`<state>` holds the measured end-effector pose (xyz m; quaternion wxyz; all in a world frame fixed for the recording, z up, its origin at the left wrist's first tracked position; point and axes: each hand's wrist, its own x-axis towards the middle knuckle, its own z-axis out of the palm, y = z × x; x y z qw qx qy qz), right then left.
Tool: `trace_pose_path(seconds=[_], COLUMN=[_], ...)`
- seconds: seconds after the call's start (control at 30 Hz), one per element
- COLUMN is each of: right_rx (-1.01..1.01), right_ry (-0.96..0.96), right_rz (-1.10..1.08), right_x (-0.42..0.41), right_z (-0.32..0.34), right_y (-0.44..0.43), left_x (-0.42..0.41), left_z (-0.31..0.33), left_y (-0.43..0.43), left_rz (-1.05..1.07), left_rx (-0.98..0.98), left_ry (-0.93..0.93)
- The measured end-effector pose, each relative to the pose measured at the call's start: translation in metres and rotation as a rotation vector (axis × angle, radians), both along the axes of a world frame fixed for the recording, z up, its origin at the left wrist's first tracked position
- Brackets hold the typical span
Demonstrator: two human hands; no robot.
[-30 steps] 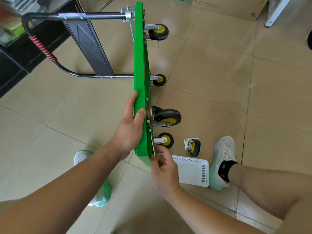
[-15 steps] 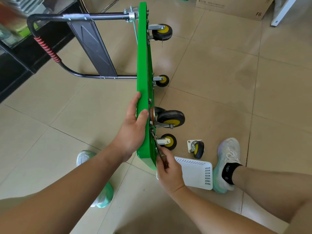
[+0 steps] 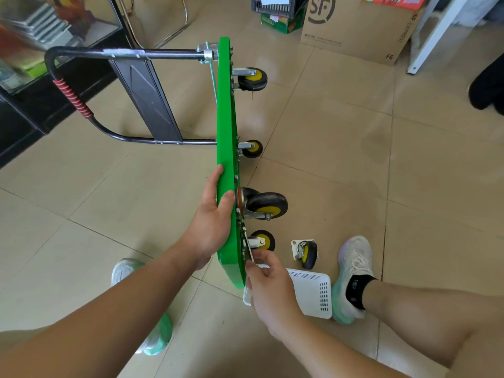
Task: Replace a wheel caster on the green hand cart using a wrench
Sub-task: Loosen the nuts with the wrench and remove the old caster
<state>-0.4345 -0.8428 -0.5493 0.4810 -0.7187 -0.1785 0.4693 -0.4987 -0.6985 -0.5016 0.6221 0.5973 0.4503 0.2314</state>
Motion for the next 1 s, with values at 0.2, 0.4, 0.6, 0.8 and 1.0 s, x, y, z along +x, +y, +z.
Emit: trace_pose_path(seconds=[0.2,0.4,0.6,0.8,1.0], right_rx=[-0.027,-0.028,-0.033,0.014,0.097], right_ry=[0.121,0.250,0.261,0.136,-0.137], right_rz=[-0.022,-0.050,-0.042,-0.003,0.125], right_x=[-0.001,-0.003,0.001,0.000,0.003], right_z=[0.009,0.015,0.016,0.001,-0.030], right_y=[0.005,0.015,0.023,0.020,0.003], left_x=[0.001,0.001,0.001,0.002,0.002], left_z=[-0.001,-0.001,-0.003,-0.003,-0.004], left_y=[0.001,0.001,0.001,0.001,0.001], left_rz=[-0.010,-0.007,0.011,0.016,0.008], left_rx=[0.006,-0.003,0.002,-0.005,-0.016], left_ry=[-0.005,-0.004,-0.002,0.001,-0.005])
